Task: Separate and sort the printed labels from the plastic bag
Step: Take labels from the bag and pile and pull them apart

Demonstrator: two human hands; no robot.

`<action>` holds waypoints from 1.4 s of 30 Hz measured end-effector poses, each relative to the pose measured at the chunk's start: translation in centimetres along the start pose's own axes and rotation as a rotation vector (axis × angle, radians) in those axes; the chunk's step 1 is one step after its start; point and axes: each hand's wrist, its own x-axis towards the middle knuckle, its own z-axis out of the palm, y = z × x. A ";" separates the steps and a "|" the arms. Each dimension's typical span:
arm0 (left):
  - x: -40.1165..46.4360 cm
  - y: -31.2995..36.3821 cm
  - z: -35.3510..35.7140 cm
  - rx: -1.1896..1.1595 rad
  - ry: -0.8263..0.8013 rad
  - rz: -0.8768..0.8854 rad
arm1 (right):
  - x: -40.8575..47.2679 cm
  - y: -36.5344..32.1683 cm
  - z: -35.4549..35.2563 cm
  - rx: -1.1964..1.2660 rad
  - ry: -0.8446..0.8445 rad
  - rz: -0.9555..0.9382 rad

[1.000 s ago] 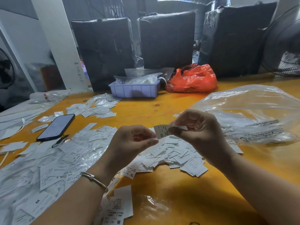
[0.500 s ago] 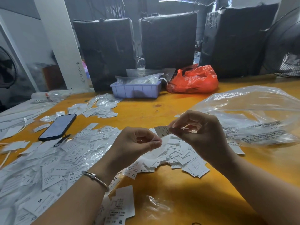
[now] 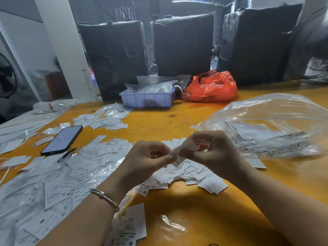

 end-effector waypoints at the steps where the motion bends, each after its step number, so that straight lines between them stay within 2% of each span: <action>1: 0.0 0.0 0.0 -0.002 0.007 -0.006 | 0.1 0.1 -0.1 0.015 0.021 0.019; 4: 0.0 0.0 -0.2 -0.018 0.028 -0.022 | 0.2 0.4 -0.6 0.072 0.141 0.064; 7: 0.0 0.1 -0.1 -0.031 0.030 -0.028 | 0.2 0.3 -0.6 0.063 0.175 0.039; 16: 0.0 0.1 0.2 -0.061 0.034 -0.045 | -0.2 -0.1 0.5 -0.048 0.086 0.000; 20: -0.1 0.2 0.2 -0.068 0.037 -0.044 | -0.2 -0.2 0.7 -0.034 0.062 0.042; 25: -0.1 0.4 0.2 -0.040 0.044 -0.054 | -0.1 -0.2 0.6 0.018 -0.056 0.107; 27: 0.0 0.3 0.0 -0.029 0.056 -0.069 | -0.1 0.0 0.6 0.014 -0.026 0.130; 29: 0.2 0.0 -0.4 -0.012 0.105 -0.094 | 0.0 0.5 0.2 -0.032 0.077 0.153; 32: 0.4 -1.0 -1.3 0.109 0.301 -0.139 | 0.1 1.7 -0.5 -0.272 0.156 0.184; 34: 0.5 -1.5 -1.7 0.271 0.430 -0.188 | 0.0 2.3 -0.6 -0.434 0.082 0.206; 37: 0.6 -2.2 -2.4 0.488 0.521 -0.253 | 0.0 2.5 0.0 -0.515 -0.152 0.168; 39: 0.5 -2.6 -2.6 0.628 0.508 -0.310 | 0.0 2.4 0.7 -0.554 -0.299 0.101; 42: 0.6 -2.9 -2.7 0.810 0.436 -0.402 | 0.0 2.6 1.5 -0.587 -0.400 0.054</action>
